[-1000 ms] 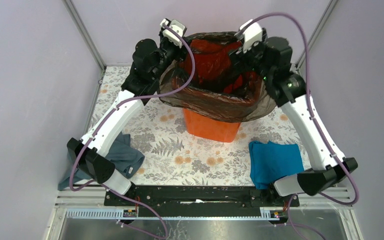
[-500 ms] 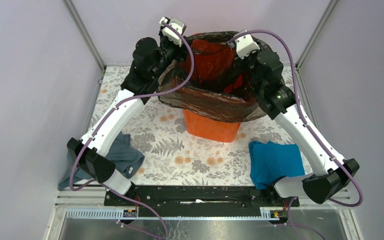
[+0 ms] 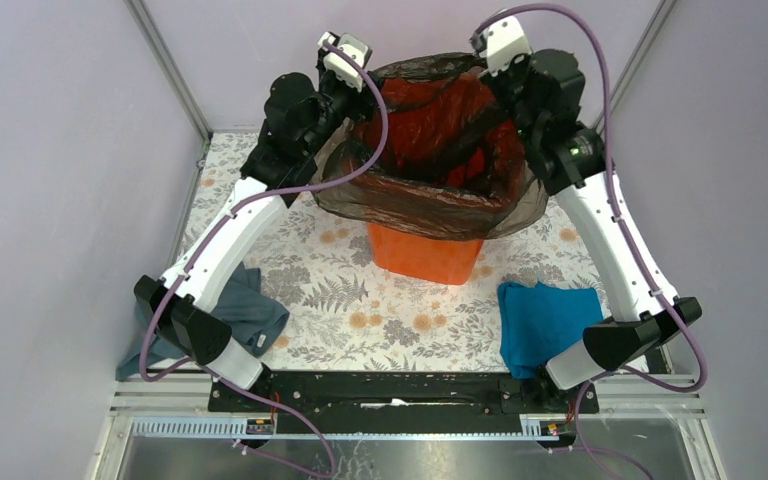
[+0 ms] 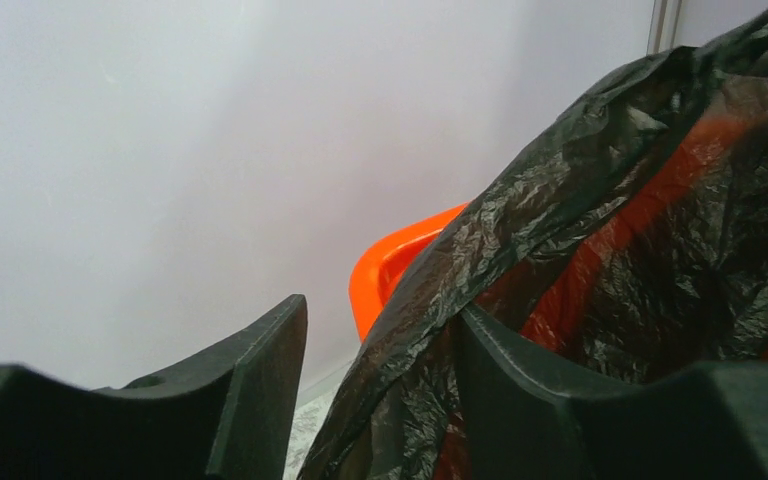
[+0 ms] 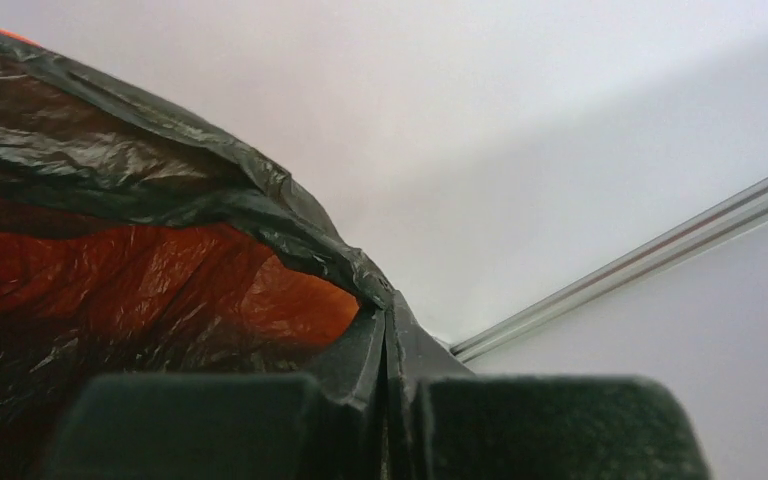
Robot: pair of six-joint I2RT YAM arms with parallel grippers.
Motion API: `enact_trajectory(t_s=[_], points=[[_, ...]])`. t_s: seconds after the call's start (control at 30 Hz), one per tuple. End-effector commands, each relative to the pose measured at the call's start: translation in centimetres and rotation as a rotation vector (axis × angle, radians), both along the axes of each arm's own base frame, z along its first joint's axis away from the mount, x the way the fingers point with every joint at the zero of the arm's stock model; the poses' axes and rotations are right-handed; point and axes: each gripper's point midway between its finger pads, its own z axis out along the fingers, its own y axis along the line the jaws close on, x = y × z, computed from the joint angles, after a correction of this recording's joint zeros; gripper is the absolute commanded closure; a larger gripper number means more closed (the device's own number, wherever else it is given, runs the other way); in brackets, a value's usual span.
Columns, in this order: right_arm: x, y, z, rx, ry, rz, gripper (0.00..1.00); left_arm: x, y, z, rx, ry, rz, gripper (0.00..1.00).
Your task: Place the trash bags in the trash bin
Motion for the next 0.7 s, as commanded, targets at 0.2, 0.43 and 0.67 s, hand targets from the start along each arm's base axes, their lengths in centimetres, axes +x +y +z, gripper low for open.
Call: enact_trajectory(t_s=[0.2, 0.43, 0.67], points=[[1.1, -0.8, -0.8, 0.141, 0.172, 0.134, 1.0, -0.5, 0.6, 4.3, -0.048, -0.109, -0.005, 0.43], [3.2, -1.2, -1.5, 0.192, 0.189, 0.155, 1.0, 1.3, 0.9, 3.8, -0.068, -0.086, 0.022, 0.58], [6.2, -2.9, -2.9, 0.282, 0.208, 0.176, 1.0, 5.7, 1.3, 2.4, -0.134, -0.016, 0.032, 0.74]])
